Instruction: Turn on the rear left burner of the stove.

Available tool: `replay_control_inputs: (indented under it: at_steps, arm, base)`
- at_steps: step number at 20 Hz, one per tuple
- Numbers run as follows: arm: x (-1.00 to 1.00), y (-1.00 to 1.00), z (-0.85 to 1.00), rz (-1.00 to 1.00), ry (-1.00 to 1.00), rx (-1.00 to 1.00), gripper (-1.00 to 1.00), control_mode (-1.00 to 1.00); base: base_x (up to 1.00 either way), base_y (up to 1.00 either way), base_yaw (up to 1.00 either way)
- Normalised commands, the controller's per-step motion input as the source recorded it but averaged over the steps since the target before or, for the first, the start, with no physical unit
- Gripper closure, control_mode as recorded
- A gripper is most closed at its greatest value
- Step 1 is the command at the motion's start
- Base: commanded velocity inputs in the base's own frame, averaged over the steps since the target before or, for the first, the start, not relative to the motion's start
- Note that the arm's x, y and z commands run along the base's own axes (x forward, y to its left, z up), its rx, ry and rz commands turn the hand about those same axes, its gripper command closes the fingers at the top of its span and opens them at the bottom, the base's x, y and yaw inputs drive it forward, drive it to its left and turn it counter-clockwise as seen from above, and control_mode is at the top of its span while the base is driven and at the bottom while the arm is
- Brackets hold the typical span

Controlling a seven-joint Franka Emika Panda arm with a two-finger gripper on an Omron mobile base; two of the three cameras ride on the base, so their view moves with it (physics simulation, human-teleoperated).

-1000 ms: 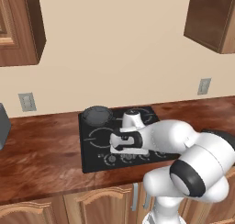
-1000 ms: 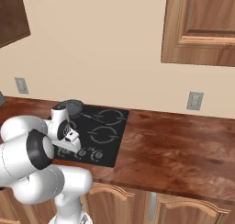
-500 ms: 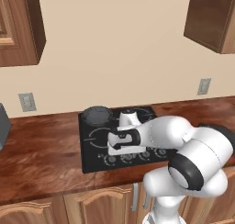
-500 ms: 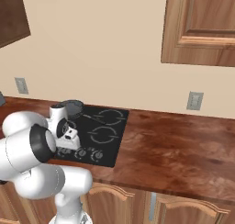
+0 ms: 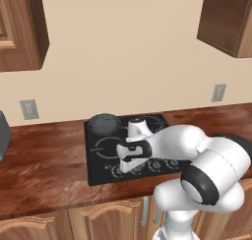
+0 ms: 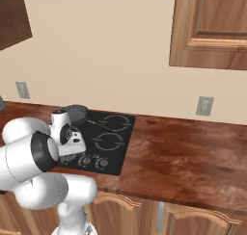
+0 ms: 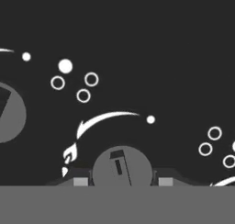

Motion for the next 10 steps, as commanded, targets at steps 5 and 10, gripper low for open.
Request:
replay_control_inputs:
  at_steps: [5,10]
  arm:
    - [0.00,-0.13,-0.29,0.57,-0.22,0.09,1.00,-1.00]
    - [0.00,-0.04,-0.30,0.54,-0.09,0.05,1.00,-1.00]
  base:
    - [0.00,0.00,0.00]
    - [0.00,0.00,0.00]
